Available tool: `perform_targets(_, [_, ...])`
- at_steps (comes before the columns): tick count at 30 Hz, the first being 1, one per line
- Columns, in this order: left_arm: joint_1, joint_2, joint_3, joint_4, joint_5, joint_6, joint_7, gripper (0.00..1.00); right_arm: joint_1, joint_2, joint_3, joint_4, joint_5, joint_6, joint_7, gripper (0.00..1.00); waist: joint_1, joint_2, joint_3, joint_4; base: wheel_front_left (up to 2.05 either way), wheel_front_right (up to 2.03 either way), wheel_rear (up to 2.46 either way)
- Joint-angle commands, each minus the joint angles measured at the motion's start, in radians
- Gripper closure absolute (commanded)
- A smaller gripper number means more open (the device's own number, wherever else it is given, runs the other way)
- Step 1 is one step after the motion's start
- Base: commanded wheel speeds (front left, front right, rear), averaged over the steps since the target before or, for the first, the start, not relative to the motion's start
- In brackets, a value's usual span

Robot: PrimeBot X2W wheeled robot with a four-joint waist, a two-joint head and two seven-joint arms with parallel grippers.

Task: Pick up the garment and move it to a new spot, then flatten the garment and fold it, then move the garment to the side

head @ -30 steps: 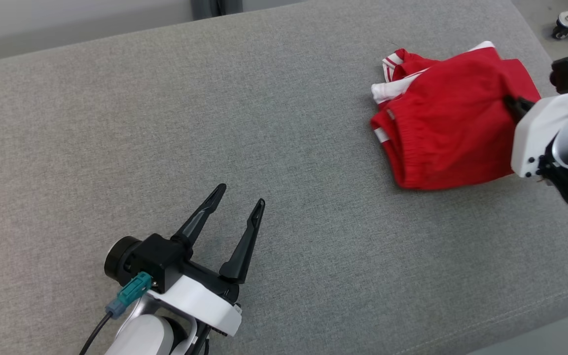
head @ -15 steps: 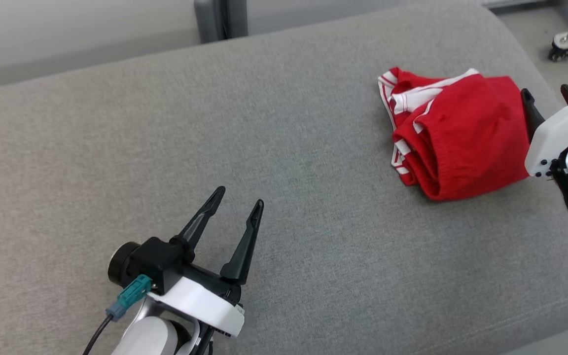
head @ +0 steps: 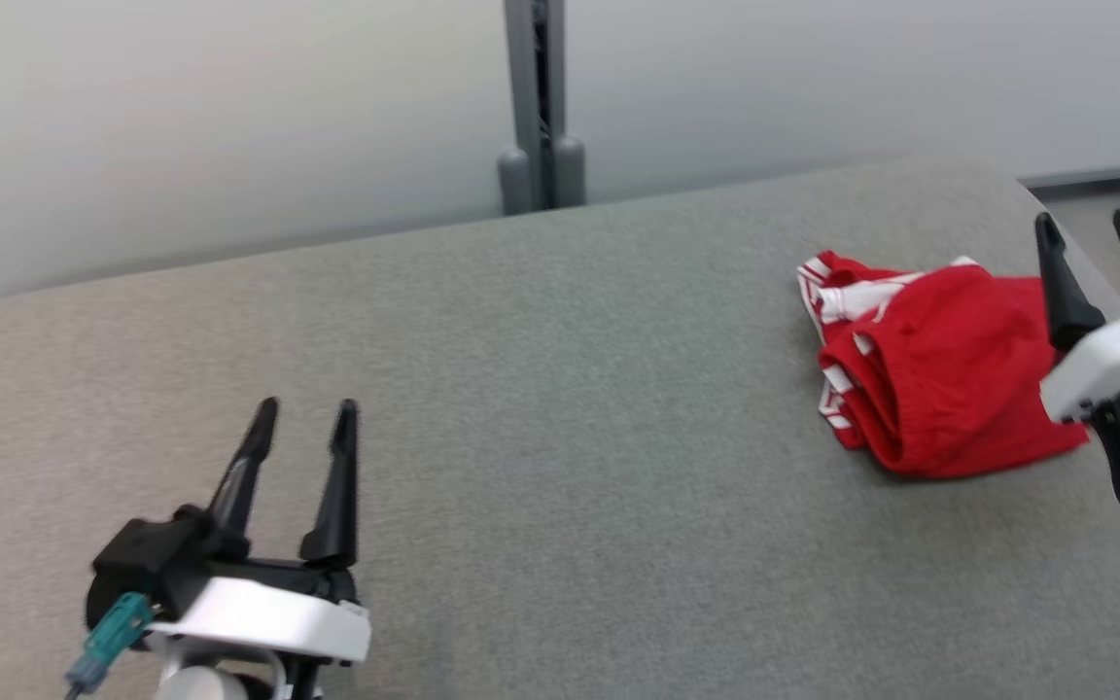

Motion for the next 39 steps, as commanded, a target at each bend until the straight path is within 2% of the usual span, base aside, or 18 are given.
perform_targets(1, [0.018,0.008,0.02,-0.008,-0.012,0.011,-0.005,0.0,0.059,-0.011,-0.029,-0.06,-0.009,0.0,-0.007,0.0,0.0,-0.0001,-0.048,0.049,0.0,0.0,0.0])
perform_targets(7, [0.076,0.018,0.068,-0.026,-0.039,0.045,-0.006,0.0,0.375,0.024,-0.175,-0.395,-0.069,0.0,-0.006,0.0,0.0,-0.0001,-0.081,0.106,0.0,0.0,0.0])
perform_targets(15, [0.137,0.043,0.085,0.032,-0.03,0.073,-0.008,0.0,0.677,0.162,-0.3,-0.69,-0.178,0.0,0.034,0.0,0.0,-0.0001,-0.103,0.143,0.0,0.0,0.0])
perform_targets(22, [0.148,0.032,0.078,0.112,-0.028,0.063,-0.016,0.0,0.767,0.219,-0.318,-0.805,-0.225,0.0,0.072,0.0,0.0,-0.0001,-0.109,0.16,0.0,0.0,0.0])
perform_targets(36, [0.119,0.014,0.074,0.148,-0.017,0.032,-0.023,0.0,0.793,0.233,-0.314,-0.855,-0.238,0.0,0.11,0.0,0.0,-0.0001,-0.107,0.171,0.0,0.0,0.0])
perform_targets(37, [0.13,0.012,0.073,0.147,-0.023,0.034,-0.017,1.0,0.784,0.236,-0.314,-0.848,-0.235,0.0,0.106,1.0,0.0,-0.0001,-0.107,0.171,0.0,0.0,0.0])
perform_targets(39, [0.142,0.002,0.07,0.162,-0.025,0.033,-0.015,1.0,0.792,0.245,-0.311,-0.831,-0.232,0.0,0.106,1.0,0.0,-0.0001,-0.107,0.171,0.0,0.0,0.0])
